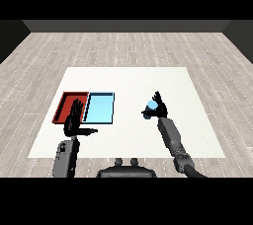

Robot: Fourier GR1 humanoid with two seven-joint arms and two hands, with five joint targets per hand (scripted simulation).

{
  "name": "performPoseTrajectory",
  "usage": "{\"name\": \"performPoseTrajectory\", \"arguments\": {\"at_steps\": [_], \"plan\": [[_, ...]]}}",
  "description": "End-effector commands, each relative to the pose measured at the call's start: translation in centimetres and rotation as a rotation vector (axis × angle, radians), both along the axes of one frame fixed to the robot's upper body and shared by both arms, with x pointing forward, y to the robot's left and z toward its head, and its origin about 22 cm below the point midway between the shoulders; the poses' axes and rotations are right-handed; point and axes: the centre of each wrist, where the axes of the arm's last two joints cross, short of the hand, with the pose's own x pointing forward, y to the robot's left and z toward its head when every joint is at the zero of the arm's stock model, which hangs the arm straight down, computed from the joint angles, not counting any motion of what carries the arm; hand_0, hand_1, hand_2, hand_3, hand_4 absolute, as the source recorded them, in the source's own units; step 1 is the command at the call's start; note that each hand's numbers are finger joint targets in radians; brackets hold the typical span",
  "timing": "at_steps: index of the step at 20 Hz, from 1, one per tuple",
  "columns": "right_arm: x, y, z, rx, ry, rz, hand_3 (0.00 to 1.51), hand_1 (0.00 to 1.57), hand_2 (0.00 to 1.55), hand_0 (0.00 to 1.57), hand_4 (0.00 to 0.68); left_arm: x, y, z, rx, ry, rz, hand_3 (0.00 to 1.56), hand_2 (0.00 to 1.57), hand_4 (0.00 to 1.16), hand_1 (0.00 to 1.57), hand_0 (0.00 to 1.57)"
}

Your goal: Pick the blue can and put it in the blue box

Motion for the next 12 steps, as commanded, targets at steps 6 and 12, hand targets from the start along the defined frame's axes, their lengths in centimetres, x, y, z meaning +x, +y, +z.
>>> {"name": "performPoseTrajectory", "arguments": {"at_steps": [6, 12], "plan": [[0.2, -0.8, -1.0, -0.008, 0.021, -0.085, 0.22, 0.00, 0.15, 0.00, 0.000, 0.9, -1.2, 0.8, 0.006, 0.016, -0.013, 0.00, 0.00, 0.00, 0.00, 0.00], [0.6, 0.8, -0.8, -0.119, 0.000, -0.125, 1.43, 1.51, 1.48, 1.51, 0.591, 0.9, 1.2, -0.1, -0.014, 0.008, -0.018, 0.00, 0.00, 0.00, 0.00, 0.00]]}}
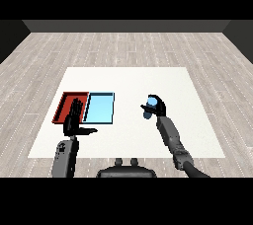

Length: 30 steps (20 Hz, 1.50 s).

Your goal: Pick the blue can and put it in the blue box

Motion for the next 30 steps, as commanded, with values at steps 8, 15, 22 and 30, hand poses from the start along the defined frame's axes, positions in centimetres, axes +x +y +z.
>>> {"name": "performPoseTrajectory", "arguments": {"at_steps": [8, 15, 22, 30], "plan": [[1.8, 1.3, 3.9, -0.117, -0.004, 0.067, 1.43, 1.49, 1.46, 1.49, 0.614, 0.3, -0.8, -0.9, 0.003, -0.013, -0.002, 0.00, 0.00, 0.00, 0.00, 0.00], [1.2, 5.1, 8.5, -0.115, -0.201, 0.134, 1.45, 1.48, 1.48, 1.48, 0.630, 0.9, -2.9, -0.8, 0.040, 0.015, -0.054, 0.00, 0.00, 0.00, 0.00, 0.00], [1.9, 7.2, 12.6, -0.130, -0.249, 0.172, 1.43, 1.48, 1.45, 1.48, 0.641, 1.5, -2.9, -0.3, -0.065, 0.089, -0.143, 0.00, 0.00, 0.00, 0.00, 0.00], [-1.5, 6.2, 10.4, -0.112, -0.246, 0.179, 1.44, 1.50, 1.47, 1.50, 0.636, 1.1, -5.9, 1.1, -0.076, 0.112, -0.177, 0.00, 0.00, 0.00, 0.00, 0.00]]}}
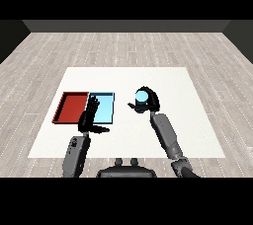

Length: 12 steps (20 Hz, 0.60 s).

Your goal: Pick the blue can and put it in the blue box

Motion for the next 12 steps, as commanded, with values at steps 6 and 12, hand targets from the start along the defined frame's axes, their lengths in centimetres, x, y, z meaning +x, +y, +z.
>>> {"name": "performPoseTrajectory", "arguments": {"at_steps": [6, 12], "plan": [[-1.8, 0.8, -0.6, -0.003, -0.010, 0.022, 1.44, 1.46, 1.47, 1.46, 0.626, 0.5, -5.1, 0.8, -0.016, 0.081, -0.069, 0.00, 0.00, 0.00, 0.00, 0.00], [-0.9, 2.1, 0.6, -0.016, -0.025, 0.055, 1.43, 1.46, 1.47, 1.46, 0.619, 1.0, -7.0, -0.9, 0.036, 0.092, -0.074, 0.00, 0.00, 0.00, 0.00, 0.00]]}}
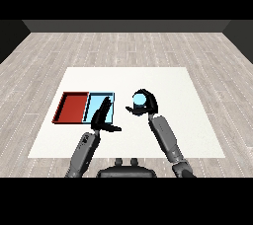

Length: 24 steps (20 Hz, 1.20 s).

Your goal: Pick the blue can and put it in the blue box

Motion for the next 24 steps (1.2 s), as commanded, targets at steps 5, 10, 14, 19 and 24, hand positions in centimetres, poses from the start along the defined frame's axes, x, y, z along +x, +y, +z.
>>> {"name": "performPoseTrajectory", "arguments": {"at_steps": [5, 10, 14, 19, 24], "plan": [[-0.2, 0.3, 1.9, -0.004, -0.035, 0.040, 1.43, 1.44, 1.45, 1.44, 0.606, 1.1, -1.8, -0.5, 0.070, 0.005, 0.006, 0.00, 0.00, 0.00, 0.00, 0.00], [-0.4, 0.7, 1.7, -0.029, -0.031, 0.073, 1.43, 1.43, 1.46, 1.43, 0.627, 3.2, -3.3, -0.5, 0.078, 0.009, -0.030, 0.00, 0.00, 0.00, 0.00, 0.00], [-0.8, 3.3, 2.0, -0.030, -0.053, 0.076, 1.43, 1.44, 1.46, 1.44, 0.619, 2.6, -2.9, -1.3, 0.074, 0.037, -0.036, 0.00, 0.00, 0.00, 0.00, 0.00], [-3.0, 1.8, -0.8, -0.025, -0.059, 0.097, 1.42, 1.44, 1.46, 1.44, 0.614, 1.6, -5.0, -3.2, 0.084, 0.051, -0.049, 0.00, 0.00, 0.00, 0.00, 0.00], [-1.8, 4.2, -0.1, -0.036, -0.078, 0.110, 1.42, 1.43, 1.46, 1.43, 0.612, 1.4, -5.5, -2.4, 0.079, 0.050, -0.045, 0.00, 0.00, 0.00, 0.00, 0.00]]}}
